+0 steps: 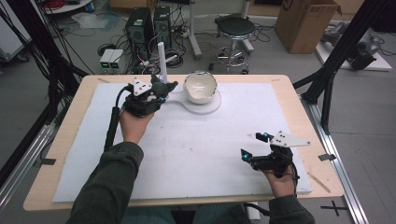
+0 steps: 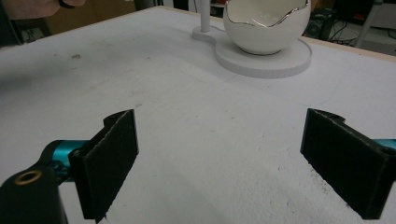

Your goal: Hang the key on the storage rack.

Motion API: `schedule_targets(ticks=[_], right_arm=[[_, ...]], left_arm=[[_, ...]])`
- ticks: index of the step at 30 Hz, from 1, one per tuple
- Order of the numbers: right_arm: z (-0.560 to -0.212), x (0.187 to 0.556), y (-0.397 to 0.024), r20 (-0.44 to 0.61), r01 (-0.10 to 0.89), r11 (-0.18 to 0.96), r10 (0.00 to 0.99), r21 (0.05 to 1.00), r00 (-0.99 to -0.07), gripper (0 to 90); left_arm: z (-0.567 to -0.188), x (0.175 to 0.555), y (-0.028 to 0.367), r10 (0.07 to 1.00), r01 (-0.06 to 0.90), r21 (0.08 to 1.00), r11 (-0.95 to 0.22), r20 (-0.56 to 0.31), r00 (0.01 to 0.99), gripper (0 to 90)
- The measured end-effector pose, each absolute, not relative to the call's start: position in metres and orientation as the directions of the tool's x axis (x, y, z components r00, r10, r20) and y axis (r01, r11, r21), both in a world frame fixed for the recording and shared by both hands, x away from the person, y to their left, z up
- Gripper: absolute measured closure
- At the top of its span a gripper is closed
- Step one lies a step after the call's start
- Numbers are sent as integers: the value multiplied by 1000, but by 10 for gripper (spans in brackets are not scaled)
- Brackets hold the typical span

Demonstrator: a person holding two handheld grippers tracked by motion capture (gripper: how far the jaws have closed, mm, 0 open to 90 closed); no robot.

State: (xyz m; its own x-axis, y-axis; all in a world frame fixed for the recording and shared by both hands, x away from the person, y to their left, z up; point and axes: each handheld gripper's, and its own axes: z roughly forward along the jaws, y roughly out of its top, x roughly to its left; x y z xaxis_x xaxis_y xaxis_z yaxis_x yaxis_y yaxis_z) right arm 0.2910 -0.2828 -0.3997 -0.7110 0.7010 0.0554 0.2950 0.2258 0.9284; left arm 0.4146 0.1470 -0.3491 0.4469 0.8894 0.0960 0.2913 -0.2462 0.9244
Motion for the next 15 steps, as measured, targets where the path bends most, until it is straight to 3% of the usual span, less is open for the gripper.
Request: schedule_targets(ticks=[15], right_arm=[[-399,291,-284,58,297,223,702,929,-709,105]], left_arm=[[-356,420,146,894,317,916,-244,86,440,512]])
